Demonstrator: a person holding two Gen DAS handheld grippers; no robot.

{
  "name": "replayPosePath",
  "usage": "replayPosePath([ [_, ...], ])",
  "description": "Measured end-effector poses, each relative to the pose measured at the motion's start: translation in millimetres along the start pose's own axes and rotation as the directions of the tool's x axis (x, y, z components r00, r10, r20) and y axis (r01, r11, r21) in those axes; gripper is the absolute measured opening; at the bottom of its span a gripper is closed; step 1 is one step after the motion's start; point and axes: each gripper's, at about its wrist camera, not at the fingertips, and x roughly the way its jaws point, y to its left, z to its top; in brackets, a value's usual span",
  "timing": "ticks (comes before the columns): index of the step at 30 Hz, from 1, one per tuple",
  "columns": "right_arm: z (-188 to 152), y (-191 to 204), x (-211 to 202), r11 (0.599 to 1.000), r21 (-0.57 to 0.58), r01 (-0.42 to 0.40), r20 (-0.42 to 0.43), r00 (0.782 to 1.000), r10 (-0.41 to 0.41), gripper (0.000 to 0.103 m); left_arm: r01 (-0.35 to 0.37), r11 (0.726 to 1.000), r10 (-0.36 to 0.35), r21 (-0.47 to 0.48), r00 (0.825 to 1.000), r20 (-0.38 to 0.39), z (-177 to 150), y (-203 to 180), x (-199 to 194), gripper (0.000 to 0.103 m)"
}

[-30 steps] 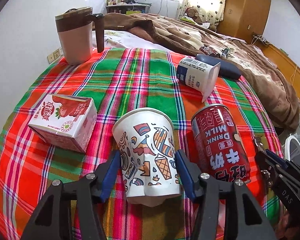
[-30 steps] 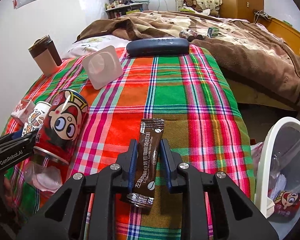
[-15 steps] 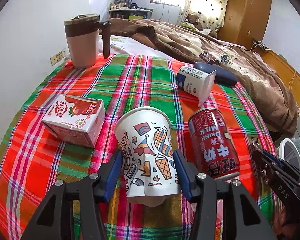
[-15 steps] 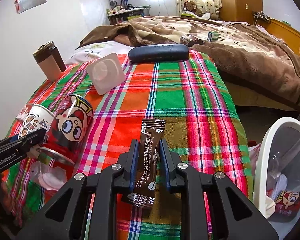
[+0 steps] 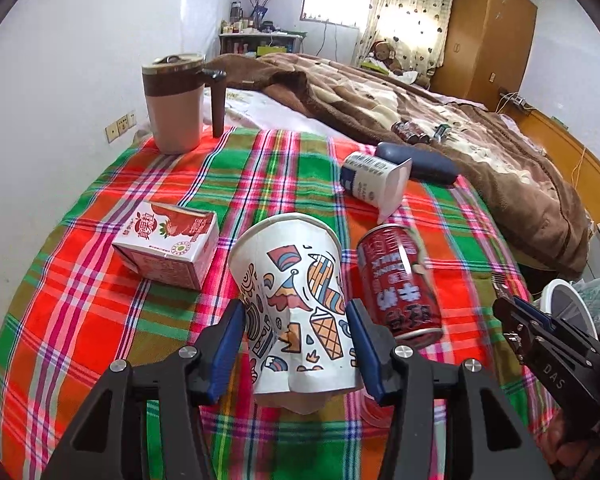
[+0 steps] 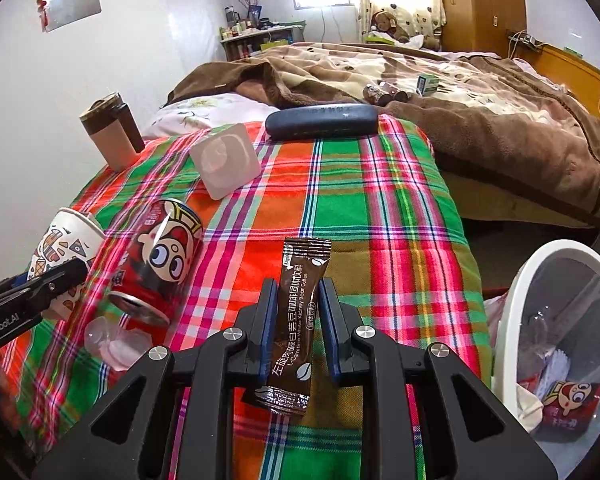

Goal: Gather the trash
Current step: 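Carry the sachet and paper cup over the bin and open both tools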

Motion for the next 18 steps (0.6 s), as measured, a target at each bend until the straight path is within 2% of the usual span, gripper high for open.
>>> replayPosePath([
  [8, 0, -8, -20, 1.0, 0.004, -0.01, 0.035, 0.999, 0.01, 0.021, 0.014, 0.999, -0.015, 0.037, 0.999, 0.038, -3, -21, -28, 0.052],
  [18, -5, -33, -52, 1.0, 0.029, -0.004, 0.094, 0.996, 0.001, 0.021, 0.067, 0.992, -0.075, 0.105, 0.994, 0.077, -12, -68, -59, 0.052],
])
